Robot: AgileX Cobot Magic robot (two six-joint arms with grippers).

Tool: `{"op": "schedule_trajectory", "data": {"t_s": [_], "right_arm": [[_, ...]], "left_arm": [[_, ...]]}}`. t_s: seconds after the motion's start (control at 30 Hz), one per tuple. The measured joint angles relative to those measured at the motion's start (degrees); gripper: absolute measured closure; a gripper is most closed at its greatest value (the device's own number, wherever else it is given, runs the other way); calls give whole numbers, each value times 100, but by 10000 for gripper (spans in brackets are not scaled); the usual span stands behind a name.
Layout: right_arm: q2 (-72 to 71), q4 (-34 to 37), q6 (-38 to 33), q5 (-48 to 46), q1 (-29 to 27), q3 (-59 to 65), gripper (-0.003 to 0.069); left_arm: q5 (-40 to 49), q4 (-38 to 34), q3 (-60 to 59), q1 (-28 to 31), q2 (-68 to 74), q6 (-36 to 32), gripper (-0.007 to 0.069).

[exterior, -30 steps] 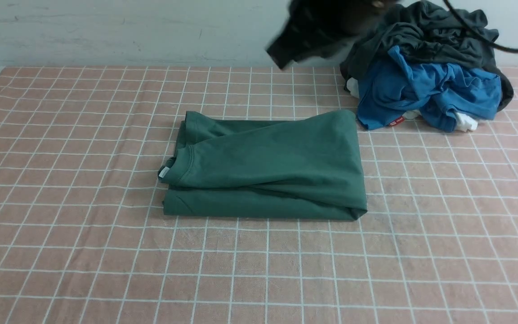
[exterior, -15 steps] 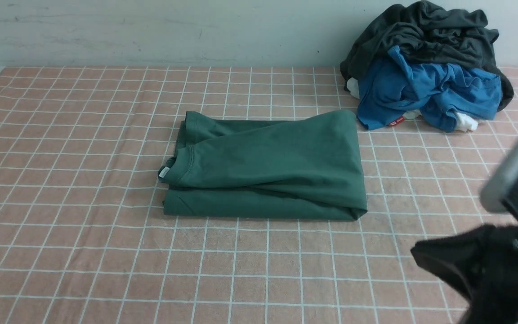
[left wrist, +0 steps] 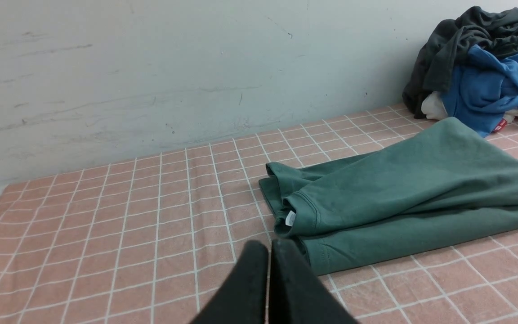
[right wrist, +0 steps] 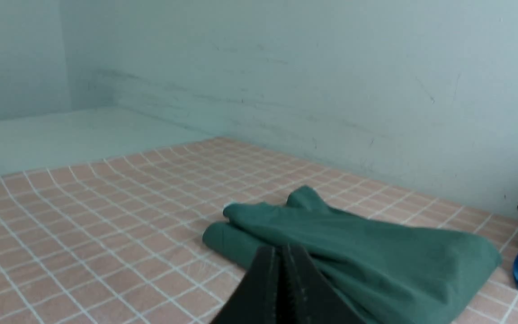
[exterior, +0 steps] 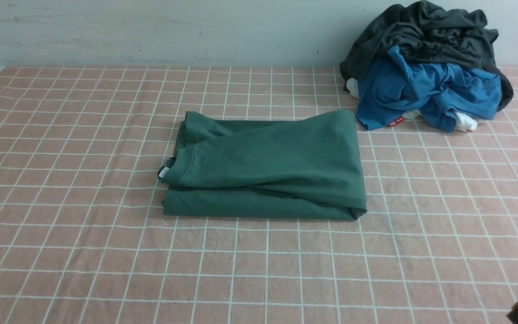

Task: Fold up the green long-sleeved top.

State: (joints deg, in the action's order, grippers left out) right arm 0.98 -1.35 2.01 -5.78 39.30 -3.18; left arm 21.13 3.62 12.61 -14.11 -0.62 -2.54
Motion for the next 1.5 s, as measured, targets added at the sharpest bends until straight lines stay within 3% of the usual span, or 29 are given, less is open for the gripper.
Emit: {"op": "schedule_trajectory", "data": {"t_s": [0.17,0.23,0.57,0.77,0.93,1.5], "right_arm": [[-160,-129,-78,145,-33,349,671],[-160,-224,-201,151,-287,464,671],[-160,135,-431,-280,-3180,481,671],[-160,188,-431,-1161,-4060,481,671],[-160,269,-433,-1415,-4280,458,672],[-160,281,-439,-1443,-4287,458,672]], "left_arm": [[0,0,0,0,0,0,627],[0,0,0,0,0,0,627],[1,0,0,0,0,0,627],[1,0,0,0,0,0,627],[1,0,0,0,0,0,627],[1,0,0,0,0,0,627]]}}
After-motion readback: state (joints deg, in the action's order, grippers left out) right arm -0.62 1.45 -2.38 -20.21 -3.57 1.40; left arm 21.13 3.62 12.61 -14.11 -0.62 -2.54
